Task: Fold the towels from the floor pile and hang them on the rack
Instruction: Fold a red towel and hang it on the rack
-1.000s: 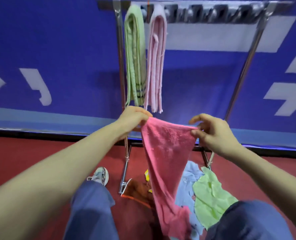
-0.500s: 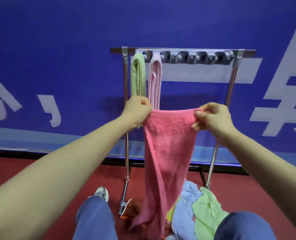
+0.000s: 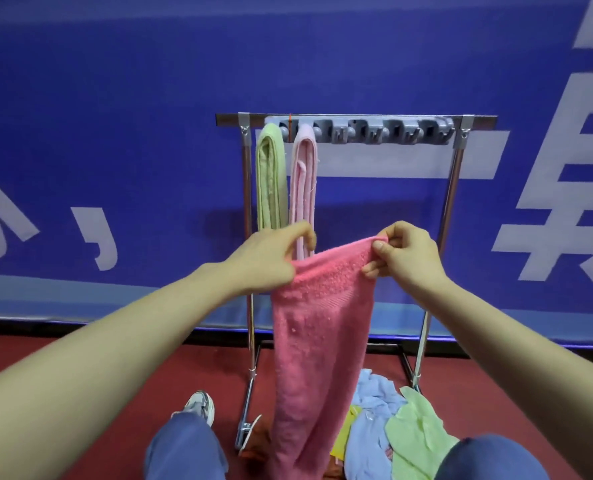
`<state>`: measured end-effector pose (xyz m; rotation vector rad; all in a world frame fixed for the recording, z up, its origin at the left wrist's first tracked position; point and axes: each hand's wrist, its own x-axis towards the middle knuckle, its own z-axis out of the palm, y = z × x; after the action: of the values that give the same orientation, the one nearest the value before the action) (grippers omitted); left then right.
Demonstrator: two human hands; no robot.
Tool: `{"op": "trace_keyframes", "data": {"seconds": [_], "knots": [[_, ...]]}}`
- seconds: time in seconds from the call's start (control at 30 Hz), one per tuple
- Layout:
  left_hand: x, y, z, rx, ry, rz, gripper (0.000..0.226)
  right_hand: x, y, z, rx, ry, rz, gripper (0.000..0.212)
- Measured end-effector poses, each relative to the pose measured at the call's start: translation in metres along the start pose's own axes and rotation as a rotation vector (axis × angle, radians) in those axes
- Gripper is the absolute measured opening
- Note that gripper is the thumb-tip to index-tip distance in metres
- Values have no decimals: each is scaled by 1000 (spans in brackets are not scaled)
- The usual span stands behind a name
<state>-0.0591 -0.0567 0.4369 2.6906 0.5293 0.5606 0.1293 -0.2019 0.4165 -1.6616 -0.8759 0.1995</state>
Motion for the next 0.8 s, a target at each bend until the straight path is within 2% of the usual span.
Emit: {"op": "trace_keyframes", "data": {"seconds": [0.13,0.27,0.43,0.53,0.7,0.8], "knots": [[-7,22,5,319,-117,210,71,4,9,5,-60,16,20,13],[-7,25,9,434,-179,288,81,6,17,6,-82,32,41,12],[-6,18,17,307,-263,91,75,4,20,2,-83,40,37,12],[-3,13,25,140,-252,-19,74,-4,19,3,-107,14,13,11],[4,15,34,85,-226,-162,78,-21,18,6,-140,-11,-10,11],[7,18,41,-89,-231,-230,69,-38,20,15,-177,-18,-45,14]]}}
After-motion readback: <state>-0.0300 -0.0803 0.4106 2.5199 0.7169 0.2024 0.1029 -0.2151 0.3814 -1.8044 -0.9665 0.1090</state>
